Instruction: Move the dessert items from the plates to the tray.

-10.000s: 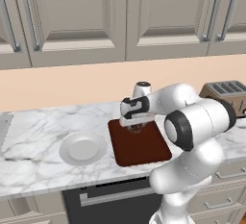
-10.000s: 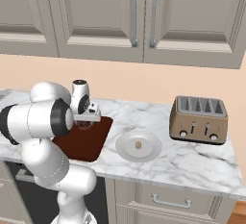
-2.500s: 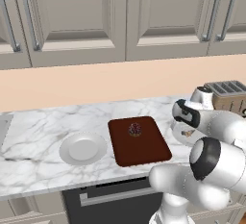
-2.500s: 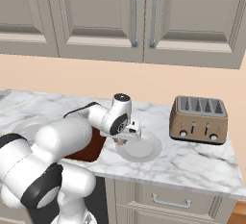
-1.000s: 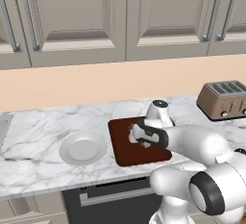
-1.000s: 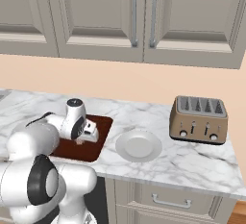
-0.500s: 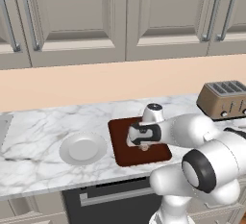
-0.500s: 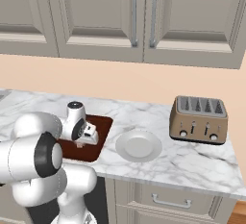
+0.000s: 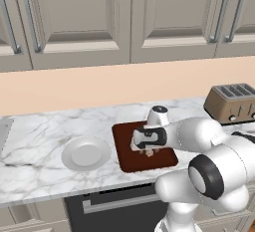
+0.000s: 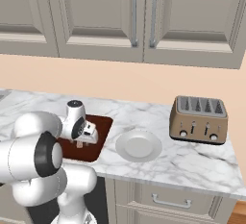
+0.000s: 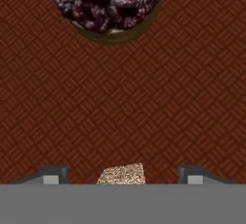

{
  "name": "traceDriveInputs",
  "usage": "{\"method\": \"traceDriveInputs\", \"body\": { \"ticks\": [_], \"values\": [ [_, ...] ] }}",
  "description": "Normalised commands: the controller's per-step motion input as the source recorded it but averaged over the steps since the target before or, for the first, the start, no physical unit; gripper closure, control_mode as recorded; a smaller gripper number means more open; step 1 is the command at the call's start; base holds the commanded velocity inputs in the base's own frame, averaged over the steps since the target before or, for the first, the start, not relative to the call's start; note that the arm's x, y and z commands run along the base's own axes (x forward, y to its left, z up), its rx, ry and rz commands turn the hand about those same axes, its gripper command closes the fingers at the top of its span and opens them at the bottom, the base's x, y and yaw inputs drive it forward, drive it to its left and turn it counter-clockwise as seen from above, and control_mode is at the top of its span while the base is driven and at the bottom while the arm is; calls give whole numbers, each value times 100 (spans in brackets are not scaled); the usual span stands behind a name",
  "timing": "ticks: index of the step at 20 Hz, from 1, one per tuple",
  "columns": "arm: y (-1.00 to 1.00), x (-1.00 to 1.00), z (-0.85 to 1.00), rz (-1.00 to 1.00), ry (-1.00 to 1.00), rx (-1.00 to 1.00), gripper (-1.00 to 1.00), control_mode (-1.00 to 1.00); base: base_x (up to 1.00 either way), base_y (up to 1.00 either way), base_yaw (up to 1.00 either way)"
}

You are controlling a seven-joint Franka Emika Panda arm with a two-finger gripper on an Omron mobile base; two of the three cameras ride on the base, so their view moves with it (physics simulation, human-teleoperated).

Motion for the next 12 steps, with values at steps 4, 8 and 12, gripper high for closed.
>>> {"method": "traceDriveInputs", "body": {
  "ticks": [4,8,12],
  "values": [
    [0,-19,56,0,-11,0,-100,-100,0,0,0],
    [0,-17,79,0,-14,0,-100,-100,0,0,0],
    [1,-27,71,0,-12,0,-100,-100,0,0,0]
  ]
}}
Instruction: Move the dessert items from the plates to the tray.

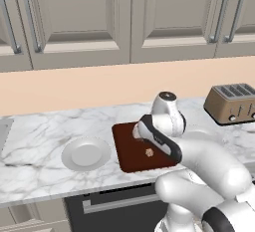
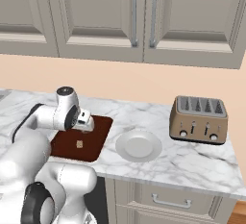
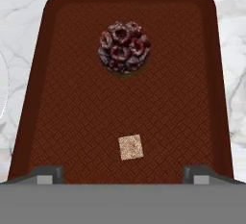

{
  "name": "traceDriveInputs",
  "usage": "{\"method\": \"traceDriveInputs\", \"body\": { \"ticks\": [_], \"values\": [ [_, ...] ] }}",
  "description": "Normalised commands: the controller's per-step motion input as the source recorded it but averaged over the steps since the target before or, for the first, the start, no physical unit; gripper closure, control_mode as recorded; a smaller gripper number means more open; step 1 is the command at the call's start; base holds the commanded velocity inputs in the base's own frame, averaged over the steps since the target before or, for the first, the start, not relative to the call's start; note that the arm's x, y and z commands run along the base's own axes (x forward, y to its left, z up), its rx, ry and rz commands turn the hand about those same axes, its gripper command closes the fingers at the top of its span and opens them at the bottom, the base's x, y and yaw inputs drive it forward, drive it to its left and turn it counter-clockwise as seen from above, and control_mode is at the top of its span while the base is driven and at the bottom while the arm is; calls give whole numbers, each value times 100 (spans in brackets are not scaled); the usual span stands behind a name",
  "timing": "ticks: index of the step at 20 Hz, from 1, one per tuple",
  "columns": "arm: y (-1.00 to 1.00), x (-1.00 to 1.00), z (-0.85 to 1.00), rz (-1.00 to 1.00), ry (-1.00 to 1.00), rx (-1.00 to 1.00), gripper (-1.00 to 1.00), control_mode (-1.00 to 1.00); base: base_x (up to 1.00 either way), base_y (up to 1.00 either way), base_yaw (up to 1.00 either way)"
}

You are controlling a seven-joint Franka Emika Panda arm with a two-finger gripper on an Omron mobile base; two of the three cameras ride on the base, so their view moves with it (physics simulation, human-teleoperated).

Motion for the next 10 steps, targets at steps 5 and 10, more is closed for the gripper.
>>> {"method": "traceDriveInputs", "body": {
  "ticks": [5,10],
  "values": [
    [0,-35,65,0,-15,1,-100,-100,0,0,0],
    [0,-39,54,0,-15,1,-100,-100,0,0,0]
  ]
}}
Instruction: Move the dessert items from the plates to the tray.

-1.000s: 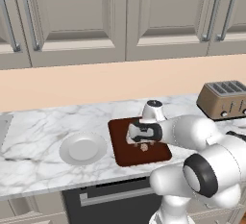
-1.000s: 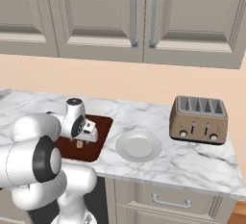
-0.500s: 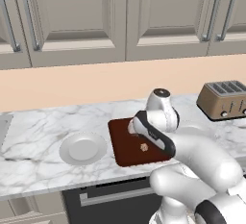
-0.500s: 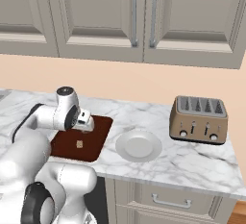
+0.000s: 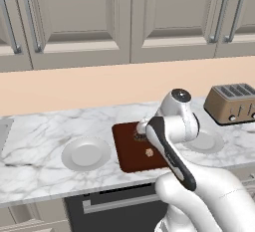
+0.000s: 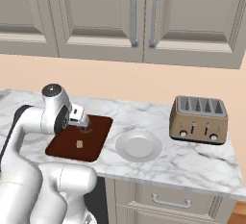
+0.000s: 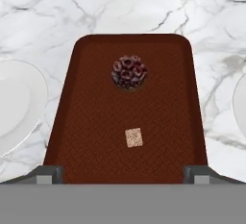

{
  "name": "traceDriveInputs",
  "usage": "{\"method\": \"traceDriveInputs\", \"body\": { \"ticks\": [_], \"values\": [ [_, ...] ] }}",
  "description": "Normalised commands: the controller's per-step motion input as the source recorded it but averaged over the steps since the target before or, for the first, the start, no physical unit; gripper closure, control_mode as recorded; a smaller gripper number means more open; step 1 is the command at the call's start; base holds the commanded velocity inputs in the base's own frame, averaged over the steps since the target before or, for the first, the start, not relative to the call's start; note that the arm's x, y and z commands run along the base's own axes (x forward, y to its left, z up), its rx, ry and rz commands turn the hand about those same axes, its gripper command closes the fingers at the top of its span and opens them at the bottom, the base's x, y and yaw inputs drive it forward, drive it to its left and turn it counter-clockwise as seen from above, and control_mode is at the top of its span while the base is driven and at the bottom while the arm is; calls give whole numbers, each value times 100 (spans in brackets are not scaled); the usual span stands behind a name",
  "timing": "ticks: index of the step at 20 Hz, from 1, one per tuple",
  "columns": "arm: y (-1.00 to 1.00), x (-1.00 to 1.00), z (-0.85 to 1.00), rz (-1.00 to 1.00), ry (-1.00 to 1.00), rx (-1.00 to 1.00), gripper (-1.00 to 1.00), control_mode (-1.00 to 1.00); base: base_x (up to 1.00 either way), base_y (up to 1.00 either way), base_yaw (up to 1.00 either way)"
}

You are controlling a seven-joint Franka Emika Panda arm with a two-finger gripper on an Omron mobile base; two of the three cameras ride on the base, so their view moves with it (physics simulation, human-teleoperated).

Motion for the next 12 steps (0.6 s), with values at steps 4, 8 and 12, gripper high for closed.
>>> {"method": "traceDriveInputs", "body": {
  "ticks": [4,8,12],
  "values": [
    [0,-38,39,0,-14,1,-100,-100,0,0,0],
    [0,-44,34,0,-18,3,-100,-100,0,0,0],
    [0,-9,45,0,-13,0,-100,-100,0,0,0]
  ]
}}
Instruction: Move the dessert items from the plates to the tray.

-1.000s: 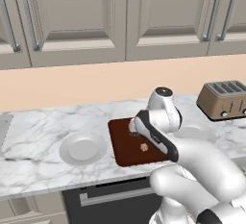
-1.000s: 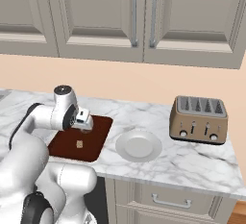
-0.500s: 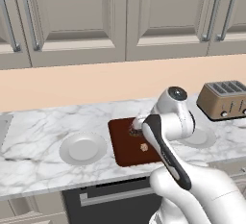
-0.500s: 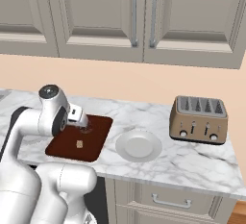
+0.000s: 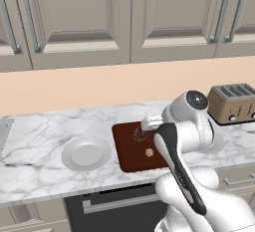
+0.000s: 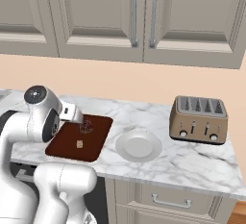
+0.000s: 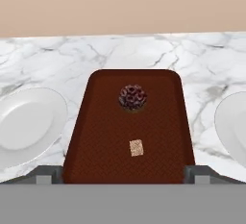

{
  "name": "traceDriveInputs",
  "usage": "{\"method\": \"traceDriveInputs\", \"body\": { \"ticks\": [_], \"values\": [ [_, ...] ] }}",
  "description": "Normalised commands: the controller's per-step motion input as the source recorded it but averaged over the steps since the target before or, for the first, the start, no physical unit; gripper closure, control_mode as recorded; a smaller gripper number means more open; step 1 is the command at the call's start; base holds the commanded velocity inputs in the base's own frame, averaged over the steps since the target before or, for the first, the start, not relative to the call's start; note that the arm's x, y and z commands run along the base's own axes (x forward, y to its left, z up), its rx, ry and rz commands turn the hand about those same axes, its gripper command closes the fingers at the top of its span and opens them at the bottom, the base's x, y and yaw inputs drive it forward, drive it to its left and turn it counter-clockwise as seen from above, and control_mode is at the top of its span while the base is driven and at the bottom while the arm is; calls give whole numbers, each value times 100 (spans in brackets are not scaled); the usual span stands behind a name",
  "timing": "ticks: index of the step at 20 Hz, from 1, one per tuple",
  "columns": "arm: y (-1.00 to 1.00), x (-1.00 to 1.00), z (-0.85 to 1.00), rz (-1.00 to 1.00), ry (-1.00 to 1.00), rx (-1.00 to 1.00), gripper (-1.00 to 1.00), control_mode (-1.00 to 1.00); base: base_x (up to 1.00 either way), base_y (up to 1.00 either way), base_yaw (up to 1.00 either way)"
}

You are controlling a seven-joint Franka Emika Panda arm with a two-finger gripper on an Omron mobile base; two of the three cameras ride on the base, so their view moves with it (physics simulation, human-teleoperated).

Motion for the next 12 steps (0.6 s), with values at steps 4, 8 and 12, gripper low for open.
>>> {"method": "traceDriveInputs", "body": {
  "ticks": [4,8,12],
  "values": [
    [0,-11,40,0,-4,0,-100,-100,0,0,0],
    [0,-53,44,0,-7,0,-100,-100,0,0,0],
    [-6,-56,48,0,-12,1,-100,-100,0,0,0]
  ]
}}
